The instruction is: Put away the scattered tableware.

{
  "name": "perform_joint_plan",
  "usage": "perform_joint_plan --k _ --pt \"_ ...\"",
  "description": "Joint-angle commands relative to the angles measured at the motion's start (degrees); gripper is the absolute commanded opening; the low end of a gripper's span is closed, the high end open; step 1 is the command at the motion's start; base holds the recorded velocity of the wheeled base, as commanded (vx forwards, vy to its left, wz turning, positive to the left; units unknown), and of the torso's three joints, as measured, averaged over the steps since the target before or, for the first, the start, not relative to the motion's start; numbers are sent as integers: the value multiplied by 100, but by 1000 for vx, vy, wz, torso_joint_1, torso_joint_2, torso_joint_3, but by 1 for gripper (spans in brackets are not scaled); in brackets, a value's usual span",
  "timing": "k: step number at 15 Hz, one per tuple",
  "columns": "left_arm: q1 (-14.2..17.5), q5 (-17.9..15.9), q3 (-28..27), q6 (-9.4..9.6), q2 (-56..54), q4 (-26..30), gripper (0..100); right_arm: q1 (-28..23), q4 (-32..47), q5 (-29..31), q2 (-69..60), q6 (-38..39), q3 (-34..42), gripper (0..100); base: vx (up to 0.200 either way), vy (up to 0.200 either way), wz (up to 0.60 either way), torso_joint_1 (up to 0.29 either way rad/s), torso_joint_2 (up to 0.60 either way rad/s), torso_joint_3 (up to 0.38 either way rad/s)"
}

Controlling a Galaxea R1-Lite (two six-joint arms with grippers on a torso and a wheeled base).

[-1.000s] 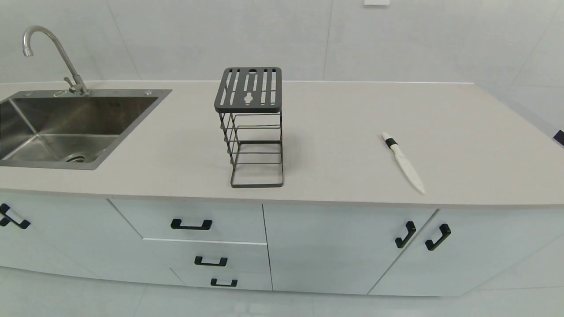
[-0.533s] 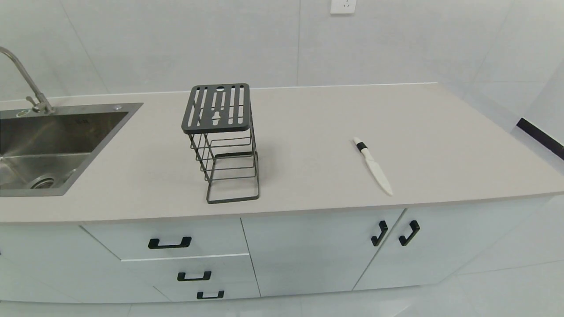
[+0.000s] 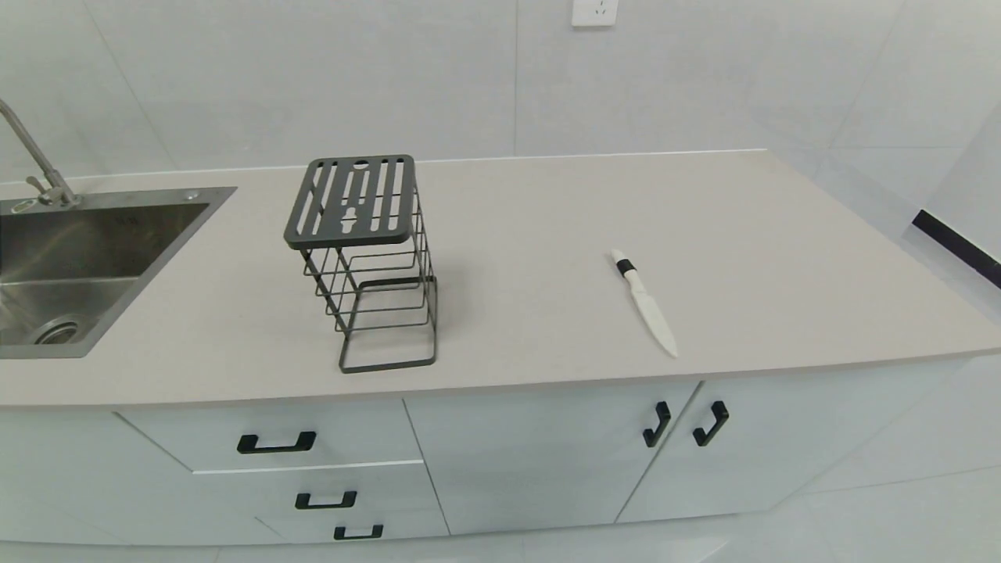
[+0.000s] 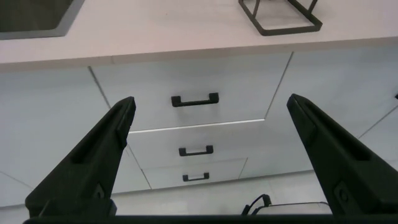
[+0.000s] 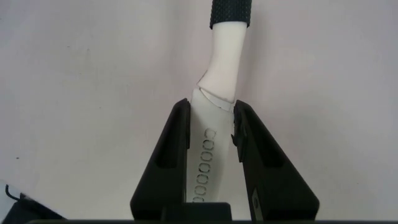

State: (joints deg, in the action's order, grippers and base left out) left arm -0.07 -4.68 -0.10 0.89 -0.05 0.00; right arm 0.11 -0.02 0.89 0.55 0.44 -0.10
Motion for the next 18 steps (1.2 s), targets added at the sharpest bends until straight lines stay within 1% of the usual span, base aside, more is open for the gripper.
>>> perform_joint_plan --k 1,2,8,13,16,18 --pt "-1 2 1 -1 5 0 100 -2 -6 -1 7 0 1 100 0 -200 0 -2 -7 7" --pt "-1 2 1 -1 14 0 100 -2 -6 -1 7 0 1 100 0 -200 0 -7 7 2" --pt "-1 11 1 -1 14 0 100 -2 -6 -1 7 0 1 100 0 0 0 0 0 0" --pt "-1 11 1 8 14 0 100 -2 -6 -1 7 0 1 100 0 0 0 213 -415 -205" --pt "-1 11 1 8 14 0 100 -2 -6 -1 7 0 1 100 0 0 0 67 -129 -61" --pt "-1 2 1 16 14 0 100 -2 -6 -1 7 0 1 100 200 0 0 10 -27 -14"
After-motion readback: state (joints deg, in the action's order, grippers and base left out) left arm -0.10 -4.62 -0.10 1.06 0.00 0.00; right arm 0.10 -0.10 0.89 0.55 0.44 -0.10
